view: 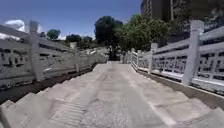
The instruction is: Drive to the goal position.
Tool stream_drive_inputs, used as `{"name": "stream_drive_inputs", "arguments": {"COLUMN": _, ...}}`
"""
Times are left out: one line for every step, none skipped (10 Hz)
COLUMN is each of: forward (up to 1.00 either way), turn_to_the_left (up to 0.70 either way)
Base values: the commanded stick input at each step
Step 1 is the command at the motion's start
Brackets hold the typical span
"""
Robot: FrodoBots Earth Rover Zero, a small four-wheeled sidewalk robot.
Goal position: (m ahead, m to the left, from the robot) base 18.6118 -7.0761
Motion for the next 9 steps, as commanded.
{"name": "stream_drive_inputs", "arguments": {"forward": 0.45, "turn_to_the_left": 0.00}}
{"name": "stream_drive_inputs", "arguments": {"forward": 0.45, "turn_to_the_left": 0.00}}
{"name": "stream_drive_inputs", "arguments": {"forward": 0.45, "turn_to_the_left": 0.00}}
{"name": "stream_drive_inputs", "arguments": {"forward": 0.45, "turn_to_the_left": 0.00}}
{"name": "stream_drive_inputs", "arguments": {"forward": 0.45, "turn_to_the_left": 0.00}}
{"name": "stream_drive_inputs", "arguments": {"forward": 0.45, "turn_to_the_left": 0.00}}
{"name": "stream_drive_inputs", "arguments": {"forward": 0.45, "turn_to_the_left": 0.02}}
{"name": "stream_drive_inputs", "arguments": {"forward": 0.45, "turn_to_the_left": 0.11}}
{"name": "stream_drive_inputs", "arguments": {"forward": 0.45, "turn_to_the_left": 0.17}}
